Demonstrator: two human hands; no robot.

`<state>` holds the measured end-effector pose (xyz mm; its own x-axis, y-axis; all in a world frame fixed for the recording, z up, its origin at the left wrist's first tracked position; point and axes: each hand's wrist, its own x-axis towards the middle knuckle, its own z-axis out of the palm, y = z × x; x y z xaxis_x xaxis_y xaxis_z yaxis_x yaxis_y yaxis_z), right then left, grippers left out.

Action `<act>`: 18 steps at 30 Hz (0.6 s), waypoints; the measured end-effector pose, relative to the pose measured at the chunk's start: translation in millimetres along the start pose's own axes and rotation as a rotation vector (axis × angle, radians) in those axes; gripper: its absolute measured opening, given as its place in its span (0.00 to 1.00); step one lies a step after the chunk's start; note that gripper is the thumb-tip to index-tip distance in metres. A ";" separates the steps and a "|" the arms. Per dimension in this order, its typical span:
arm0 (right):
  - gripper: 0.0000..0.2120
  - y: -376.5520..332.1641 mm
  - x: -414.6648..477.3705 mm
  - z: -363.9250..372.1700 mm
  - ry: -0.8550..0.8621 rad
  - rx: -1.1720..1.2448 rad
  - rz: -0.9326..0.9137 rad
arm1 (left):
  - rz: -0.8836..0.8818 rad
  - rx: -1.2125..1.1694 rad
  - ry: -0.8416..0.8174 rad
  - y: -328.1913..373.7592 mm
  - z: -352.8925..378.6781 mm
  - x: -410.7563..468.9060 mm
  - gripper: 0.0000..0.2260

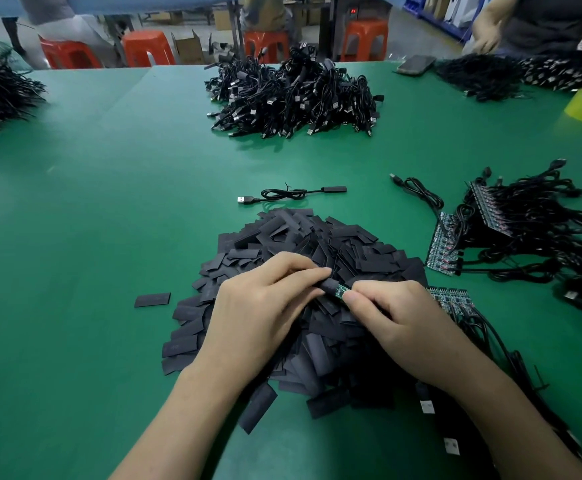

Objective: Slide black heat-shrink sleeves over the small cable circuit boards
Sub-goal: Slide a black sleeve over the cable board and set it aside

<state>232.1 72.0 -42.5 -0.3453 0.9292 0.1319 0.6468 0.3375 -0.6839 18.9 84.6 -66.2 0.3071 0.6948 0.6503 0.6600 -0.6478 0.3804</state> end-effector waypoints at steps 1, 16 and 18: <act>0.21 0.4 0.1 0.5 0.002 -0.005 -0.004 | 0.023 0.028 0.004 1.1 -0.5 0.7 0.08; 0.07 2.5 0.5 -5.1 0.031 0.287 0.028 | -0.134 -0.191 0.014 -0.2 2.5 1.7 0.08; 0.07 2.5 1.3 -5.6 0.053 0.304 0.037 | -0.144 -0.215 0.022 0.6 1.9 2.5 0.08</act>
<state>237.0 74.9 -40.0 -0.2841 0.9493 0.1343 0.4229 0.2498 -0.8710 21.3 86.5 -65.6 0.2040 0.7791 0.5928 0.5344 -0.5960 0.5994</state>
